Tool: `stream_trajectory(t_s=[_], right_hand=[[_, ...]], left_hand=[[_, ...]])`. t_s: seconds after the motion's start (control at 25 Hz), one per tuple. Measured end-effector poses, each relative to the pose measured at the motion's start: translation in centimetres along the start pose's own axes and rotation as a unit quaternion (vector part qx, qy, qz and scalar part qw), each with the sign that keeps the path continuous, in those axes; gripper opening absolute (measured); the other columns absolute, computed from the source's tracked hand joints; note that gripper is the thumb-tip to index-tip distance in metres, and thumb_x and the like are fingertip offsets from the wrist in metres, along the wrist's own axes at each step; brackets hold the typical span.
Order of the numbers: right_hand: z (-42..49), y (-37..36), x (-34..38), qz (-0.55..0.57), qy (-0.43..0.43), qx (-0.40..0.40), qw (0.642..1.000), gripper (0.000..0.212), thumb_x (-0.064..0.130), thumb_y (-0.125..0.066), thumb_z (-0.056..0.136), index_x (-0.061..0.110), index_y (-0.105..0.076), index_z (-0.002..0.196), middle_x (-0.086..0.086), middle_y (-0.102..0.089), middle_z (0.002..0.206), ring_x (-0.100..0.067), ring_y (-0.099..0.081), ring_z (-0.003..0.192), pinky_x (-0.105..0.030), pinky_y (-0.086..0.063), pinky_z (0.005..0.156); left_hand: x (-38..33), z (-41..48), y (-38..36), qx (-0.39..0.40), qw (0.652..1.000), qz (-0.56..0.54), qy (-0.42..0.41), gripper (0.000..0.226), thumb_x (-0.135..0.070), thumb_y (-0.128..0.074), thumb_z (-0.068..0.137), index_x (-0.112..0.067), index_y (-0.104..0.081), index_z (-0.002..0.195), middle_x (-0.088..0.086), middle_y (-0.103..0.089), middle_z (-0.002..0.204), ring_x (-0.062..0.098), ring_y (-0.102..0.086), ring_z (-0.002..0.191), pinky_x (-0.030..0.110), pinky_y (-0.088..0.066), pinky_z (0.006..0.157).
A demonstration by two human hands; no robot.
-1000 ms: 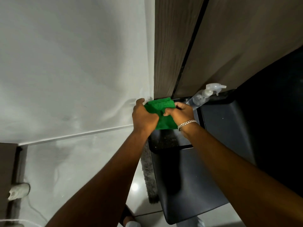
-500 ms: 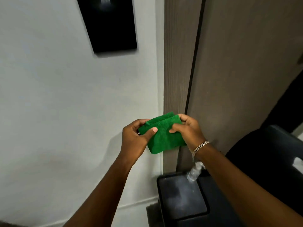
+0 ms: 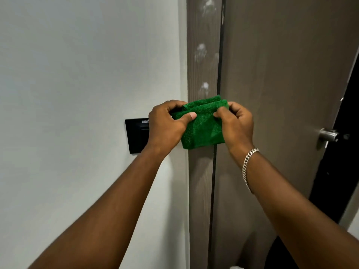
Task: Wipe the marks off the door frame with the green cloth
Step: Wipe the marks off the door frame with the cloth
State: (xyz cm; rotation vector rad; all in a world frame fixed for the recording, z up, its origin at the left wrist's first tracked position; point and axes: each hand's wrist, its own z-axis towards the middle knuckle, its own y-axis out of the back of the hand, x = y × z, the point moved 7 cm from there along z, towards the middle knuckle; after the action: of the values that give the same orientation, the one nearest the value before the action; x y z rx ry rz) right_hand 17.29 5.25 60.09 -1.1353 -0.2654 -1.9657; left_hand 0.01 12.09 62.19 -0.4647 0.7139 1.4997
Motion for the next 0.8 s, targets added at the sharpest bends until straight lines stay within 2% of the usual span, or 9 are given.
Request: stream_trajectory(t_s=[0.12, 0.24, 0.32, 0.4, 0.52, 0.6, 0.68, 0.72, 0.8], right_hand=[[2.1, 0.0, 0.0, -0.044, 0.017, -0.035, 0.998, 0.014, 0.012, -0.062, 0.082, 0.019, -0.066, 0.07, 0.002, -0.064, 0.068, -0.011, -0.06, 0.066, -0.03, -0.051, 0.058], [1.9, 0.4, -0.1, -0.076, 0.076, -0.09, 0.99, 0.015, 0.015, -0.065, 0.081, 0.021, -0.063, 0.094, 0.0, -0.065, 0.09, -0.015, -0.062, 0.083, -0.032, -0.051, 0.072], [0.5, 0.4, 1.2, -0.201, 0.227, -0.146, 0.942, 0.025, 0.016, -0.065, 0.081, 0.017, -0.059, 0.106, -0.004, -0.061, 0.106, -0.02, -0.057, 0.099, -0.032, -0.046, 0.085], [-1.4, -1.4, 1.5, -0.273, 0.342, -0.146, 0.887, 0.021, 0.01, -0.061, 0.084, 0.011, -0.065, 0.105, -0.011, -0.062, 0.11, -0.026, -0.056, 0.105, -0.04, -0.046, 0.091], [-2.7, -4.1, -0.3, -0.296, 0.336, -0.096, 0.889, 0.037, 0.019, -0.049, 0.096, 0.004, -0.06, 0.128, -0.018, -0.057, 0.137, -0.033, -0.046, 0.134, -0.052, -0.039, 0.112], [-2.6, -5.8, -1.1, -0.349, 0.304, -0.074, 0.883, 0.058, 0.039, -0.039, 0.1, 0.004, -0.038, 0.147, -0.016, -0.034, 0.158, -0.031, -0.02, 0.151, -0.05, -0.018, 0.124], [-2.1, -7.1, -1.3, -0.401, 0.276, -0.076, 0.87, 0.074, 0.053, -0.033, 0.099, 0.005, -0.021, 0.154, -0.014, -0.018, 0.164, -0.029, -0.006, 0.154, -0.049, -0.007, 0.126], [-1.9, -7.4, -1.6, -0.424, 0.274, -0.079, 0.86, 0.078, 0.056, -0.033, 0.098, 0.005, -0.017, 0.155, -0.015, -0.015, 0.165, -0.03, -0.005, 0.154, -0.05, -0.006, 0.126], [-2.0, -7.3, -2.5, -0.468, 0.316, -0.078, 0.822, 0.081, 0.057, -0.036, 0.097, 0.005, -0.013, 0.155, -0.015, -0.012, 0.164, -0.033, -0.006, 0.154, -0.052, -0.008, 0.125]], left_hand=[[-1.3, 1.9, -1.0, -0.018, 0.997, 0.075, -0.027, 0.019, -0.021, -0.081, 0.071, -0.015, -0.072, 0.087, -0.002, -0.069, 0.089, 0.01, -0.062, 0.081, 0.019, -0.05, 0.076], [-1.8, 2.2, -1.6, -0.04, 0.989, 0.118, -0.08, 0.021, -0.022, -0.079, 0.073, -0.02, -0.061, 0.083, -0.003, -0.062, 0.087, 0.011, -0.057, 0.08, 0.016, -0.045, 0.071], [-2.0, 2.1, -1.9, -0.043, 0.984, 0.142, -0.102, 0.024, -0.023, -0.078, 0.074, -0.019, -0.056, 0.082, -0.001, -0.062, 0.085, 0.013, -0.057, 0.079, 0.023, -0.048, 0.071], [-2.1, 2.3, -2.0, -0.038, 0.976, 0.183, -0.109, 0.024, -0.026, -0.077, 0.074, -0.017, -0.057, 0.084, 0.001, -0.062, 0.085, 0.017, -0.058, 0.078, 0.033, -0.053, 0.071], [-3.2, 3.0, -1.5, -0.004, 0.96, 0.226, -0.168, 0.023, -0.03, -0.075, 0.076, -0.014, -0.062, 0.087, 0.002, -0.064, 0.085, 0.02, -0.059, 0.08, 0.039, -0.054, 0.072], [-5.1, 4.2, 0.1, -0.017, 0.924, 0.266, -0.273, 0.023, -0.029, -0.068, 0.082, -0.01, -0.063, 0.094, 0.008, -0.064, 0.092, 0.023, -0.058, 0.087, 0.035, -0.05, 0.074], [-6.2, 6.5, 2.2, -0.058, 0.871, 0.347, -0.344, 0.032, -0.027, -0.058, 0.087, -0.005, -0.061, 0.109, 0.017, -0.063, 0.111, 0.032, -0.056, 0.107, 0.039, -0.046, 0.09], [-6.2, 7.9, 3.0, -0.062, 0.847, 0.397, -0.347, 0.042, -0.029, -0.053, 0.089, -0.004, -0.056, 0.122, 0.02, -0.057, 0.127, 0.036, -0.049, 0.124, 0.044, -0.04, 0.104], [-5.2, 10.1, 3.5, -0.035, 0.79, 0.515, -0.333, 0.063, -0.037, -0.041, 0.092, -0.008, -0.03, 0.147, 0.019, -0.027, 0.158, 0.035, -0.018, 0.149, 0.051, -0.015, 0.121]])
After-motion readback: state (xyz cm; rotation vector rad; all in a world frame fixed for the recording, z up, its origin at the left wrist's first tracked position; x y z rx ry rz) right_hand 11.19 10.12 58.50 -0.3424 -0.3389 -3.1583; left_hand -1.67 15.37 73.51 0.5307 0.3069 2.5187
